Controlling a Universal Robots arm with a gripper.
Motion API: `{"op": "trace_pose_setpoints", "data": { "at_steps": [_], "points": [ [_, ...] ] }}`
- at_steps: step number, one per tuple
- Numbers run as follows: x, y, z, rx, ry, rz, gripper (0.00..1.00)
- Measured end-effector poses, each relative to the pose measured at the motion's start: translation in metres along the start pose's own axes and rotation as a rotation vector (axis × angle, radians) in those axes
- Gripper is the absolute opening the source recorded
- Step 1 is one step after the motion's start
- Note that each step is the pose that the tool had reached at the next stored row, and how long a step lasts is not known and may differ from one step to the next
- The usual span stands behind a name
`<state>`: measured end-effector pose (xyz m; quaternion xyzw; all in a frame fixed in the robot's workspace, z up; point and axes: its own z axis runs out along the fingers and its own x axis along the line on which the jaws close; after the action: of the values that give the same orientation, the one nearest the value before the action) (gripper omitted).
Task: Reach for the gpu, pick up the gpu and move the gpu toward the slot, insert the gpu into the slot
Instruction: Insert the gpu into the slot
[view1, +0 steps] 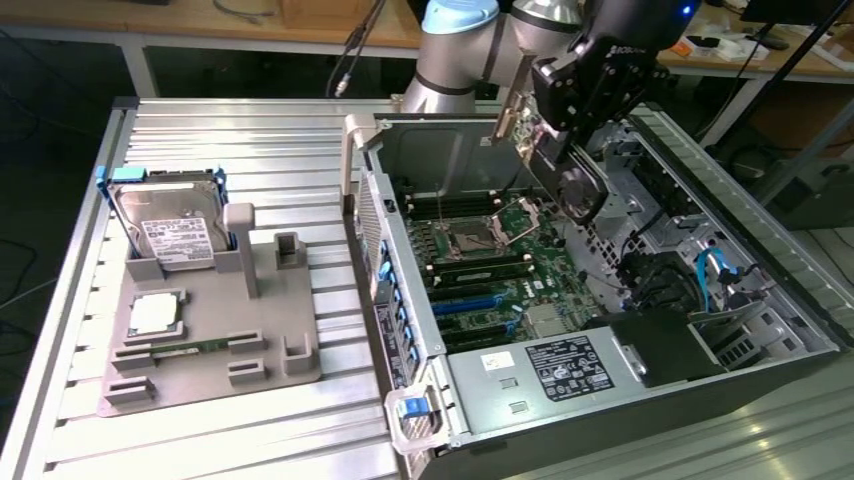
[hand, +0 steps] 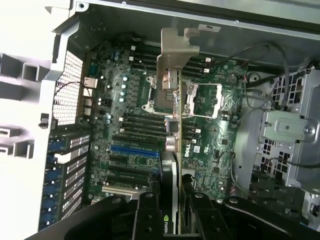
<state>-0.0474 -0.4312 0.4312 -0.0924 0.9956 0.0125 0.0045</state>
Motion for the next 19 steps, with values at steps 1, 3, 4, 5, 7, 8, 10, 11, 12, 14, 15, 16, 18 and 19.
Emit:
{"op": "trace_pose_setpoints", "data": {
  "at_steps": [1, 3, 4, 5, 7, 8, 10, 11, 12, 14, 15, 16, 18, 19],
  "points": [
    [0.0000, 0.0000, 0.0009, -0.0002, 0.0005, -0.019, 0.27],
    [0.0000, -0.0001, 0.0029, -0.0007, 0.0013, -0.058, 0.27],
    [0.0000, -0.0001, 0.0038, -0.0007, 0.0018, -0.076, 0.27],
    [0.0000, -0.0001, 0.0046, -0.0010, 0.0021, -0.095, 0.27],
    [0.0000, -0.0002, 0.0063, -0.0015, 0.0030, -0.154, 0.27],
    [0.0001, -0.0002, 0.0063, -0.0018, 0.0038, -0.185, 0.27],
    [0.0001, -0.0002, 0.0063, -0.0023, 0.0048, -0.229, 0.27],
    [0.0001, -0.0002, 0.0064, -0.0026, 0.0053, -0.251, 0.27],
    [0.0001, -0.0002, 0.0063, -0.0028, 0.0058, -0.270, 0.27],
    [0.0001, -0.0002, 0.0064, -0.0033, 0.0066, -0.306, 0.27],
    [0.0001, -0.0002, 0.0064, -0.0035, 0.0070, -0.324, 0.27],
    [0.0001, -0.0002, 0.0064, -0.0038, 0.0075, -0.347, 0.27],
    [0.0001, -0.0002, 0.0064, -0.0043, 0.0084, -0.384, 0.27],
    [0.0001, -0.0002, 0.0064, -0.0044, 0.0088, -0.401, 0.27]
  ]
}}
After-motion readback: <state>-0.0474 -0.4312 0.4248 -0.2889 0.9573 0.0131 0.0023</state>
